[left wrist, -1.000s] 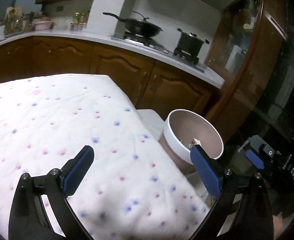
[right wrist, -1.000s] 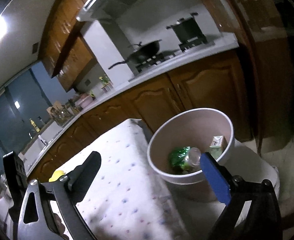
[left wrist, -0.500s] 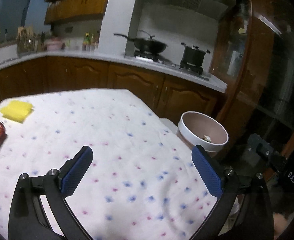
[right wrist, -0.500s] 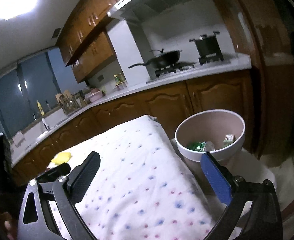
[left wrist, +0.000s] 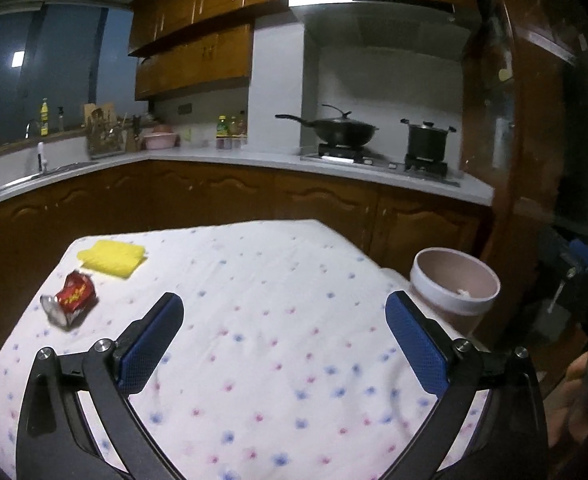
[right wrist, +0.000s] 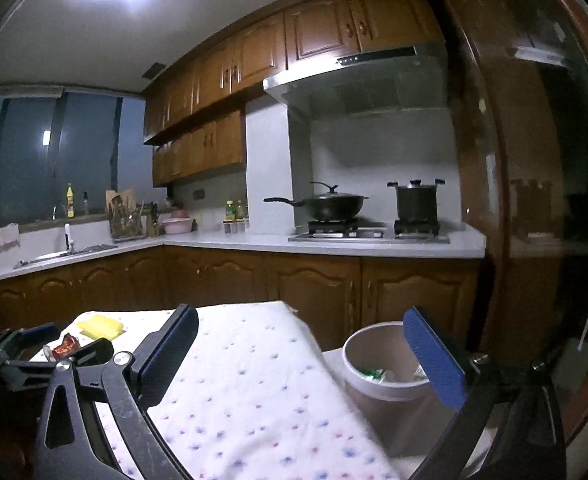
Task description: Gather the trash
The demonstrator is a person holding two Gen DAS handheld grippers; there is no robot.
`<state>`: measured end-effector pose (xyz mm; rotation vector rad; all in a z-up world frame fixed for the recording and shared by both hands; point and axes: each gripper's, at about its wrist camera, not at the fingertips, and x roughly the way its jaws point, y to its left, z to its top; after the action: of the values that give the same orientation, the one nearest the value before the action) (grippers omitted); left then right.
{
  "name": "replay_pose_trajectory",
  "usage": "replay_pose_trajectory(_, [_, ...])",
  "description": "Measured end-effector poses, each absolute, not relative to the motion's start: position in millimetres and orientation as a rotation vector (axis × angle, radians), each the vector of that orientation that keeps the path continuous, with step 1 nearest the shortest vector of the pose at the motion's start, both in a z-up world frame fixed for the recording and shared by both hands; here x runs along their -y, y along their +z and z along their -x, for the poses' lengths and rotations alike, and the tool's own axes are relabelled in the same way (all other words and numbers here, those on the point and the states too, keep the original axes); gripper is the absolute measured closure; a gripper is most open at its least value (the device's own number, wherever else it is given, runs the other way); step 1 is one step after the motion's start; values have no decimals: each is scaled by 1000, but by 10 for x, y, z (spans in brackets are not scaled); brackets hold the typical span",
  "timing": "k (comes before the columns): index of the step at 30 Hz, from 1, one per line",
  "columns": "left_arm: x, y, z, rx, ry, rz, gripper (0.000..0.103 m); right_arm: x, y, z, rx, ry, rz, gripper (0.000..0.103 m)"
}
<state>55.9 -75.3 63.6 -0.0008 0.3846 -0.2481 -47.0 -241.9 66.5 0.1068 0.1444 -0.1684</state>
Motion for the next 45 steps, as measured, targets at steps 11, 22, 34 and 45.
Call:
replay_pose_trajectory(11, [714,356,-414,-405,-215,-27,0,2383,134,339,-289,-147,-127,0])
replay_pose_trajectory(22, [707,290,-323,-428,-182,-47,0,2351,64,379,-317,-122,-136,0])
replay_pose_trajectory(34, [652,250,-304,-428,-163,-36,0,2339,-46,378,-339,-116,-147,0])
replay_pose_trajectory(45, [663,262,-284,-424,-179,-40,0,2343,-64,381,-346,-112,-153,0])
